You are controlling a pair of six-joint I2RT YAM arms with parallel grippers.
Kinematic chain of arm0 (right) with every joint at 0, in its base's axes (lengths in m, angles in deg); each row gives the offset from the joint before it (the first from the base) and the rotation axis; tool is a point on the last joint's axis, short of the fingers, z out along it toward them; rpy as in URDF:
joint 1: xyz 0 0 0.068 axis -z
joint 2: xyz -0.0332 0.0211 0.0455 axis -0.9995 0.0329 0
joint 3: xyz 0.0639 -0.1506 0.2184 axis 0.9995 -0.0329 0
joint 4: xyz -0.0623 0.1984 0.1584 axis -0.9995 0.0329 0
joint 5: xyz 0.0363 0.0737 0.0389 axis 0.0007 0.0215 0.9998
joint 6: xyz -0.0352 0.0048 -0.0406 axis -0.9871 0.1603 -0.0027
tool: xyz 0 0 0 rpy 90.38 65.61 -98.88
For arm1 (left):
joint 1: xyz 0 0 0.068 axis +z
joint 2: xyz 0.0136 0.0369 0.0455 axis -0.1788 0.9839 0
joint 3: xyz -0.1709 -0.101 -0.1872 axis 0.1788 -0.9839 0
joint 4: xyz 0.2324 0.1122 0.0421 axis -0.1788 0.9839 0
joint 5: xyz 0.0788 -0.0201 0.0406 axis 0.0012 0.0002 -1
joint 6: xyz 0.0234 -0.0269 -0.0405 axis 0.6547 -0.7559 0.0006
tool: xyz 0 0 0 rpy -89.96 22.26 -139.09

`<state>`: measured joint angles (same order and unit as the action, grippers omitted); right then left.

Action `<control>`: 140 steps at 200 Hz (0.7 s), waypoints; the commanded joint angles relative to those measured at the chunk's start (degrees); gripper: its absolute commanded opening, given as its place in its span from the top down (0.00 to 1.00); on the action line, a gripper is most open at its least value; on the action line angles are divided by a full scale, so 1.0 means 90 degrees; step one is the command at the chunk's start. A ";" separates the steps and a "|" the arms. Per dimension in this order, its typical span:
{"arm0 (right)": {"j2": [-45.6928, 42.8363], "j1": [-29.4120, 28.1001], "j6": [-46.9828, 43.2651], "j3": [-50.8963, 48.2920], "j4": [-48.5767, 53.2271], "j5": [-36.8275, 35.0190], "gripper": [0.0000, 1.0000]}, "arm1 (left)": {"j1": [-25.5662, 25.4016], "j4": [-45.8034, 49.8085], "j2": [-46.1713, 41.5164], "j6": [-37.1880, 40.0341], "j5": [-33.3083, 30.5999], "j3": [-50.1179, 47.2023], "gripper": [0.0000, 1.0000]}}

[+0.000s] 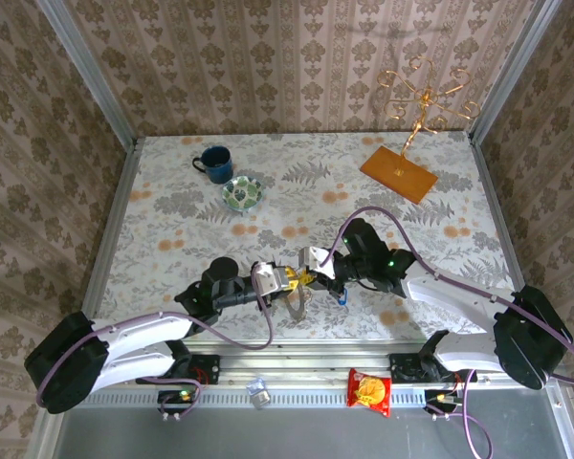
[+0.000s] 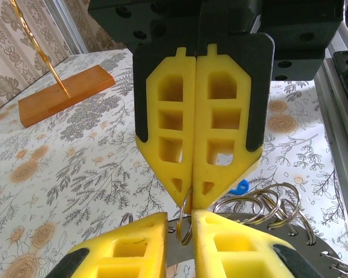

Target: Put the keys on the keyring

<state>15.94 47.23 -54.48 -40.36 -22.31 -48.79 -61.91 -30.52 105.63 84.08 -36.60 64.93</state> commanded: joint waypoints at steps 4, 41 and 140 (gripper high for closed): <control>-0.0013 -0.0135 -0.0034 0.0362 -0.0171 0.0297 1.00 | 0.0027 0.0159 0.0140 -0.0011 0.0175 0.0125 0.83; 0.0022 -0.0215 -0.0007 0.0410 -0.0237 0.0336 1.00 | 0.0023 0.0159 0.0311 0.0027 0.0236 0.0198 0.85; -0.0001 -0.0244 -0.0121 0.0411 0.0152 0.0187 1.00 | 0.0027 0.0056 -0.0038 0.0125 0.0136 0.0130 1.00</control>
<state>16.09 46.05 -55.14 -39.00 -21.56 -49.18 -61.91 -29.01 106.59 84.14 -35.17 65.11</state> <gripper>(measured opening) 0.063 0.057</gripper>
